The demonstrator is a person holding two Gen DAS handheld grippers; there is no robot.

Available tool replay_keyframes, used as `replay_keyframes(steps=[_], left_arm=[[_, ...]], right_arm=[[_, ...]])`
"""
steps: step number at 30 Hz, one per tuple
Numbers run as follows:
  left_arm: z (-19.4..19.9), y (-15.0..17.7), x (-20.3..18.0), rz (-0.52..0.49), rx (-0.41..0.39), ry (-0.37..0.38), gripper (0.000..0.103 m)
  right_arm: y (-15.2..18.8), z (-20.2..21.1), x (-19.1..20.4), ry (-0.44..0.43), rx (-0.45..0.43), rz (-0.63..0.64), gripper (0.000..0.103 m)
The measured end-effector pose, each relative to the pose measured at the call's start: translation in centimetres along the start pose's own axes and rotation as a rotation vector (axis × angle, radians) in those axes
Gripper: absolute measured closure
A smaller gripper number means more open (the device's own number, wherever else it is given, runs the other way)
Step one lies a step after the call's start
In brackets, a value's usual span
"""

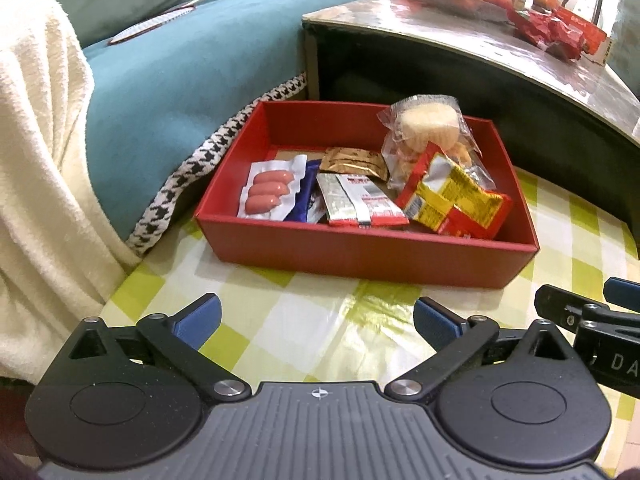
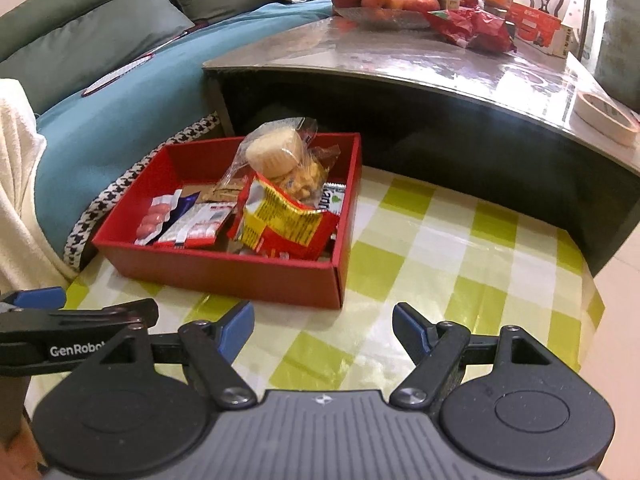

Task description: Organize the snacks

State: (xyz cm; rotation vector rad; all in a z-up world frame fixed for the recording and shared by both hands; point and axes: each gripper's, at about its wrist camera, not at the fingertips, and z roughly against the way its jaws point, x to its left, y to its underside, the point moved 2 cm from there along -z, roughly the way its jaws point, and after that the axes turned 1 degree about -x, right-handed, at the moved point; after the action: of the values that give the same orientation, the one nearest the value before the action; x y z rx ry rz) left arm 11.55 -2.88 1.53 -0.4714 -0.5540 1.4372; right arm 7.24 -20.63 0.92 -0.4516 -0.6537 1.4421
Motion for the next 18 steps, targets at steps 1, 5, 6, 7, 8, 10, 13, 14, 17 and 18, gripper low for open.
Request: replay_keyframes(steps=[1,5,6,7,8,10,13,14,17,18], left_arm=[[0.1,0.2,0.0,-0.001,0.002,0.002,0.0],[0.6,1.2,-0.1,-0.014,0.007,0.006,0.0],[0.7,1.4,-0.1,-0.017,0.008,0.007,0.0],[0.8,1.6,-0.2,-0.021,0.007,0.008,0.0],[1.0,1.8,-0.3,-0.025,0.006,0.008,0.0],[1.3,2.1,-0.3,-0.03,0.004,0.007,0.0],[1.6,2.4,-0.3,-0.032,0.0,0.012,0.0],[1.7,2.5,-0.3,-0.033,-0.001,0.013,0.0],[2.1,2.9,-0.3,-0.039,-0.009,0.012,0.0],[2.1,3.0,-0.3,-0.04,-0.01,0.012,0.0]], right_arm=[[0.3,0.2,0.0,0.002,0.003,0.0,0.025],[1.2,0.5,0.3,0.002,0.016,0.005,0.025],[1.5,0.6,0.4,0.001,0.018,0.009,0.025],[1.7,0.7,0.5,0.0,0.019,0.013,0.025],[1.9,0.8,0.6,-0.001,0.02,0.015,0.025],[2.1,1.1,0.6,0.001,0.019,0.015,0.025],[2.4,1.5,0.6,-0.001,0.016,0.01,0.025],[2.6,1.6,0.6,0.0,0.015,0.009,0.025],[2.8,1.9,0.7,0.0,0.014,0.01,0.025],[2.8,1.9,0.7,-0.001,0.014,0.009,0.025]])
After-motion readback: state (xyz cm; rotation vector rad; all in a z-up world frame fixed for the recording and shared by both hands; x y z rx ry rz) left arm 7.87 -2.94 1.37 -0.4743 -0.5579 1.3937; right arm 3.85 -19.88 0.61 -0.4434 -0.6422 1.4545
